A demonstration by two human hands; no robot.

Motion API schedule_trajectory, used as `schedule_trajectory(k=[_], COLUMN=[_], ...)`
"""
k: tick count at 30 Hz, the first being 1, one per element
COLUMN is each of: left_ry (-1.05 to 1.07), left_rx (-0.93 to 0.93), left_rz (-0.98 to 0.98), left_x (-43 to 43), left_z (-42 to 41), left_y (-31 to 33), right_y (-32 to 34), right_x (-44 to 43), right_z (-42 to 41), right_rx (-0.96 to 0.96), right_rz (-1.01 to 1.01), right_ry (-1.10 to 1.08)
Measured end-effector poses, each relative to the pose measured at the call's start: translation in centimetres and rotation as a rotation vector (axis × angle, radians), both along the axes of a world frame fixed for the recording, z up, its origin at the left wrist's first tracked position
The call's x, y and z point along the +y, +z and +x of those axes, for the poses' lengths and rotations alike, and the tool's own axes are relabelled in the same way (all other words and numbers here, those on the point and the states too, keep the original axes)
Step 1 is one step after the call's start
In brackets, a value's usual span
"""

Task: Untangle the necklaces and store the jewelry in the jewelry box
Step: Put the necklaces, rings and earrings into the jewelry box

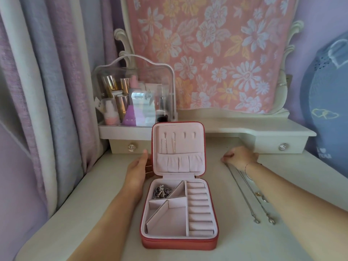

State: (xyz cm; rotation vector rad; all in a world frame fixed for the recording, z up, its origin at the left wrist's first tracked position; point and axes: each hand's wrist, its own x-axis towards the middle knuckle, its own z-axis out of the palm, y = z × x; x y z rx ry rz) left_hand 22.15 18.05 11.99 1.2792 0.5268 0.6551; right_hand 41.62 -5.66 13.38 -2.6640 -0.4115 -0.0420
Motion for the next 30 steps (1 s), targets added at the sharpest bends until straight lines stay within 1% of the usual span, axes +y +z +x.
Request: schedule_trajectory(k=[4, 9, 12, 14, 16, 18, 20, 22, 24, 27, 30], left_ry=[0.007, -0.021, -0.028, -0.026, -0.03, -0.031, -0.028, 0.007, 0.096, 0.271, 0.405], left_rx=[0.016, 0.012, 0.01, 0.01, 0.011, 0.009, 0.013, 0.008, 0.019, -0.062, -0.151], left_rz=[-0.017, 0.0, 0.022, 0.025, 0.022, 0.012, 0.002, 0.005, 0.104, 0.283, 0.457], left_x=[0.0, -0.1, -0.4, -0.4, -0.4, -0.4, -0.4, -0.4, -0.5, -1.3, -2.3], left_z=[0.3, 0.2, 0.1, 0.1, 0.0, 0.0, 0.0, 0.0, -0.1, -0.7, -1.5], left_y=[0.1, 0.2, 0.2, 0.2, 0.3, 0.3, 0.4, 0.5, 0.7, 1.2, 2.2], right_y=[-0.4, -0.2, -0.1, -0.3, -0.6, 0.0, 1.0, 1.8, 2.5, 3.6, 5.3], right_x=[0.7, 1.4, 1.6, 1.4, 1.2, 0.7, 0.1, -0.5, -1.0, -1.8, -2.2], right_z=[0.7, 1.2, 1.1, 1.1, 1.3, 0.7, -0.9, -2.9, -4.8, -7.1, -9.1], right_rx=[-0.03, 0.036, 0.047, 0.036, 0.029, 0.067, 0.148, 0.249, 0.361, 0.454, 0.469], right_rz=[-0.089, -0.143, -0.191, -0.173, -0.061, 0.148, 0.375, 0.553, 0.679, 0.827, 0.867], right_ry=[-0.028, -0.058, -0.03, -0.006, 0.045, 0.135, 0.228, 0.291, 0.349, 0.417, 0.495])
